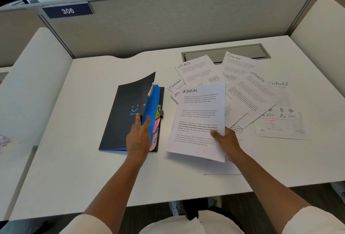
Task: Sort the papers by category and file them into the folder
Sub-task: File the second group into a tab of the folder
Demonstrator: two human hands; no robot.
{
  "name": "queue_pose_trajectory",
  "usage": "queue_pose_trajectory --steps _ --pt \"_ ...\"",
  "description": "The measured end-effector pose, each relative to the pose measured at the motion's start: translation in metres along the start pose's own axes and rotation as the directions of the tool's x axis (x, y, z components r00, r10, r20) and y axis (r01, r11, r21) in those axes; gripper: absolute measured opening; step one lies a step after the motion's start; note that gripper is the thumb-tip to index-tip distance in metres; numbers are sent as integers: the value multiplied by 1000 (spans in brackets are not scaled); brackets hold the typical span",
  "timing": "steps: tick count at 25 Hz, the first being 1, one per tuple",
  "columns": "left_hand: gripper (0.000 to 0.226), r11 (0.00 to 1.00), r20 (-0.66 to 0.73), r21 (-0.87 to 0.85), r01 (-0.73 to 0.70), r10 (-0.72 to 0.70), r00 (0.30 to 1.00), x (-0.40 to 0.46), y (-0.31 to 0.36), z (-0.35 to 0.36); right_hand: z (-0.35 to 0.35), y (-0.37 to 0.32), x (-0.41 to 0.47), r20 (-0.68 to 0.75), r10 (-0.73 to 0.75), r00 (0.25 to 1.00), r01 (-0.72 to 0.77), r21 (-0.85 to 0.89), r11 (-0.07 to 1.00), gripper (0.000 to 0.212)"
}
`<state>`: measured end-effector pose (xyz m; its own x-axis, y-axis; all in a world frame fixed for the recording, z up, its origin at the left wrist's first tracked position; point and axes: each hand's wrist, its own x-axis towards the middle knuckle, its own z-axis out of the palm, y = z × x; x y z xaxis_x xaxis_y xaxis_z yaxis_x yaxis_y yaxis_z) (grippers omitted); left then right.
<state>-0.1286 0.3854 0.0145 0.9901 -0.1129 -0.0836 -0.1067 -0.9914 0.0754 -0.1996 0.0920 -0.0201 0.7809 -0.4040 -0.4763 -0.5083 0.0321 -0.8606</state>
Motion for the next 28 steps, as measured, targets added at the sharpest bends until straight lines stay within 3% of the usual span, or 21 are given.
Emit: queue_pose_trajectory --steps 2,10,20,28 --pt "47 999 4 -34 19 -19 1000 0 -1 4 0 0 -1 6 -8 1000 8 -24 1000 23" --pt "89 1000 -54 8 22 -21 998 -4 3 25 -4 -8 2 -2 -47 999 46 -59 997 28" --pt "68 994 -23 -105 31 -34 999 6 8 10 0 -18 8 -1 -41 999 41 -35 999 28" --pt "84 999 -4 -51 14 -15 1000 9 2 9 9 -28 13 -13 -39 999 38 -35 999 26"
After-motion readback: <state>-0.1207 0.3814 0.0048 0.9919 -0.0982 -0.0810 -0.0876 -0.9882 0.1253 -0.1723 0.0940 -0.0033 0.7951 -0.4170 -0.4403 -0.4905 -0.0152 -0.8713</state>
